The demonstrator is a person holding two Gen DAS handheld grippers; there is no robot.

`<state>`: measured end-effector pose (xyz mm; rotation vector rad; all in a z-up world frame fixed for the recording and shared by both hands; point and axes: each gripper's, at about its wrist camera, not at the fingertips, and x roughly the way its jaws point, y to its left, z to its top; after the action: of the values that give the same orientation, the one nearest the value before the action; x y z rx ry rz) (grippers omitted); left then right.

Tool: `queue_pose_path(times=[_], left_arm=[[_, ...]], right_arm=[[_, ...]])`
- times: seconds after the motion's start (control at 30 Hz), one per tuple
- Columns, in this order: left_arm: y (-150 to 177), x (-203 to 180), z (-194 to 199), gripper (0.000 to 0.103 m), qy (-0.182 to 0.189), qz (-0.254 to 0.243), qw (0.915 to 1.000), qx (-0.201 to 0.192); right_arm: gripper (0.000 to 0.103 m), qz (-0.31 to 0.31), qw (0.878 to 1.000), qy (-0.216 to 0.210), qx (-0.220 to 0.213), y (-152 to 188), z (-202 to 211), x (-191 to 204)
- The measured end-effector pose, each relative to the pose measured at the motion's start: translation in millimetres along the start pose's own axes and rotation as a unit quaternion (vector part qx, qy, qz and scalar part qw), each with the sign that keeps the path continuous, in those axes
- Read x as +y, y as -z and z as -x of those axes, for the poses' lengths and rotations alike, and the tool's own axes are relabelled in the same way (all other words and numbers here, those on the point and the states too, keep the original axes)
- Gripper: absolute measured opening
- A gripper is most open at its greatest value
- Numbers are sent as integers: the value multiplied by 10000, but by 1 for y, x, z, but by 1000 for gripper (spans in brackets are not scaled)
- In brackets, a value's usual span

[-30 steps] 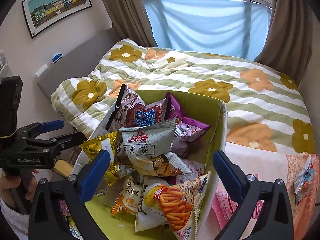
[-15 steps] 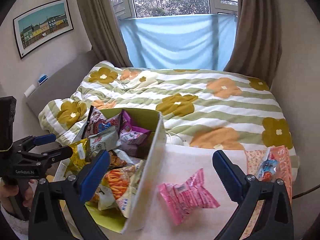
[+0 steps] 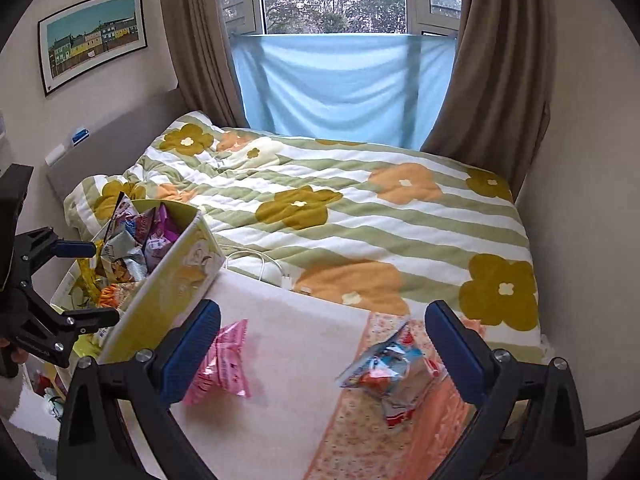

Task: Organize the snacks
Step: 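Move both grippers back toward the last two packets on the table, then grasp the pink packet with left gripper while right grasps blue shrimp-flake bag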

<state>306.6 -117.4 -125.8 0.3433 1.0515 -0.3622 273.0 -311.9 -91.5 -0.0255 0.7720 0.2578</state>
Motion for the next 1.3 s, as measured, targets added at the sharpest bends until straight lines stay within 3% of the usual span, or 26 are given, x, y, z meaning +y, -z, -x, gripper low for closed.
queue_pose_path(times=[0.2,0.53,0.87,1.03,1.1,1.2,1.3], left_arm=[[3,-39,-63,101,-45,-509,9944,929],[7,-53,-139,101,-238,-1148,9709,2089],[5,-60,-177,101,-309,-1546,9536,2563],[8,-61,-188,91,-206,-1532,9495,2731],[9,-62,-191,89,-239,-1543,9490,2738],[8,-59,-192,77,-214,-1376,9510,2760],[7,-54,-189,75,-35,-1102,9558,2726]], right_arm=[[102,-129,9997,-169,118,19,-19,-58],[102,-72,9968,-383,692,60,-67,-99],[102,1172,9844,-485,1222,93,-112,-87],[102,1501,9779,-323,1418,99,-128,-88],[102,1643,9752,-250,1461,102,-133,-86],[102,1835,9710,-200,1523,104,-141,-83],[102,1857,9704,-259,1522,104,-147,-83]])
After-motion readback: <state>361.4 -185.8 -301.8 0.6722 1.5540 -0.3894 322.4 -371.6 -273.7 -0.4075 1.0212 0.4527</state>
